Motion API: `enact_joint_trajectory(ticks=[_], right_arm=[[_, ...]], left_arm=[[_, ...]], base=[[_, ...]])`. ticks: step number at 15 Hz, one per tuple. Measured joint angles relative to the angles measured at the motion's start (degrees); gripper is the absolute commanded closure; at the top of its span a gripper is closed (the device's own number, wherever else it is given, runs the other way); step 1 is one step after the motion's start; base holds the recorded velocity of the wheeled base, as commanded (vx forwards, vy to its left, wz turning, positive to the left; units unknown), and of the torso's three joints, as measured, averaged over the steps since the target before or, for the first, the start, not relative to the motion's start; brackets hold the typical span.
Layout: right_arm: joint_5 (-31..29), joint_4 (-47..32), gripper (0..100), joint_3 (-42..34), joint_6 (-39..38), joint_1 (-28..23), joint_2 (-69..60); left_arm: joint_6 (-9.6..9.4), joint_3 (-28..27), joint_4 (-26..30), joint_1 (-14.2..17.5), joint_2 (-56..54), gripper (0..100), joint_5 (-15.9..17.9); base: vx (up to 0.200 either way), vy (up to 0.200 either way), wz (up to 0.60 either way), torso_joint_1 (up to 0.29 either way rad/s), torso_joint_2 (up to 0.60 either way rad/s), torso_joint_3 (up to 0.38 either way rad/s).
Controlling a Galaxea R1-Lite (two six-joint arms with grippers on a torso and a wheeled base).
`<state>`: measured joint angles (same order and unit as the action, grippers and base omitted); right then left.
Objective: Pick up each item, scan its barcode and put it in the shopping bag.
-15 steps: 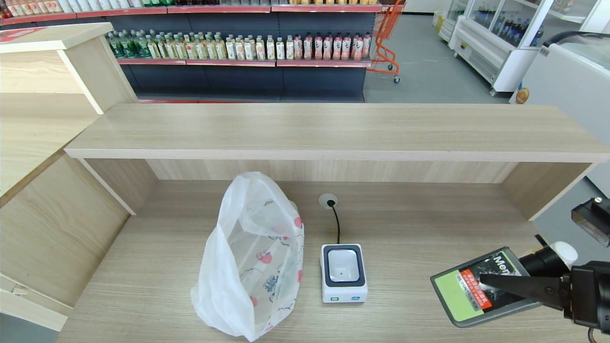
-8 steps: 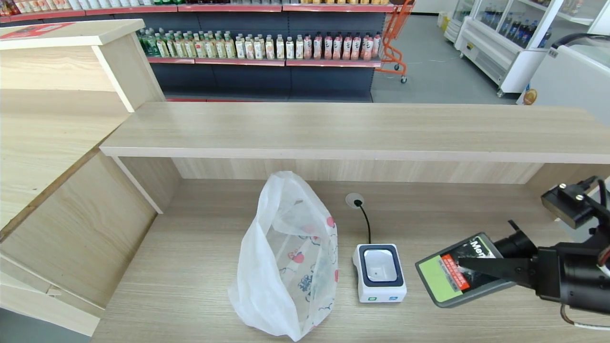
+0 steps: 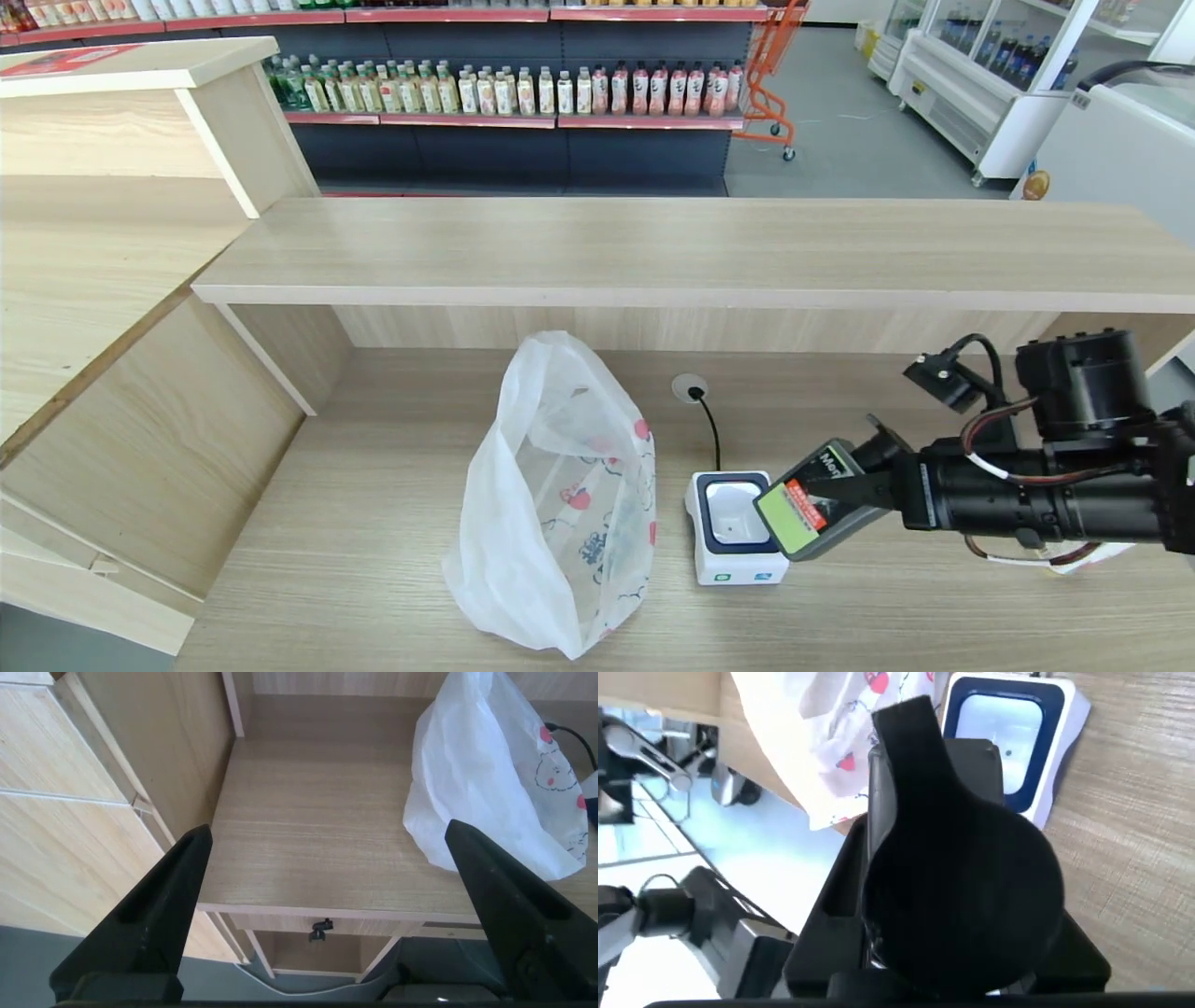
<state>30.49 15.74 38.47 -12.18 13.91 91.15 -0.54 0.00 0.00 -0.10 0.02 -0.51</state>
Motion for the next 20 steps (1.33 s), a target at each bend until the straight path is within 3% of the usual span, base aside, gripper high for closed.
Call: enact_joint_trajectory(ticks=[6,12,20], right_arm=[[-1.69,8.75,100,1.62,5.61,1.85,10.8],[-4.5,9.74,100,5.24,5.8,5.71,16.92],[-5.67,10.64,100,5.75,5.23,6.12,17.9]], left_arm=[[0.0,0.0,0.0,0.0,0.0,0,0.0],[0.0,0.0,0.0,0.0,0.0,0,0.0],[0.0,0.0,0.0,0.0,0.0,0,0.0]], base=[[0.0,0.0,0.0,0.0,0.0,0.0],[0.0,0.0,0.0,0.0,0.0,0.0],[0.0,0.0,0.0,0.0,0.0,0.0]])
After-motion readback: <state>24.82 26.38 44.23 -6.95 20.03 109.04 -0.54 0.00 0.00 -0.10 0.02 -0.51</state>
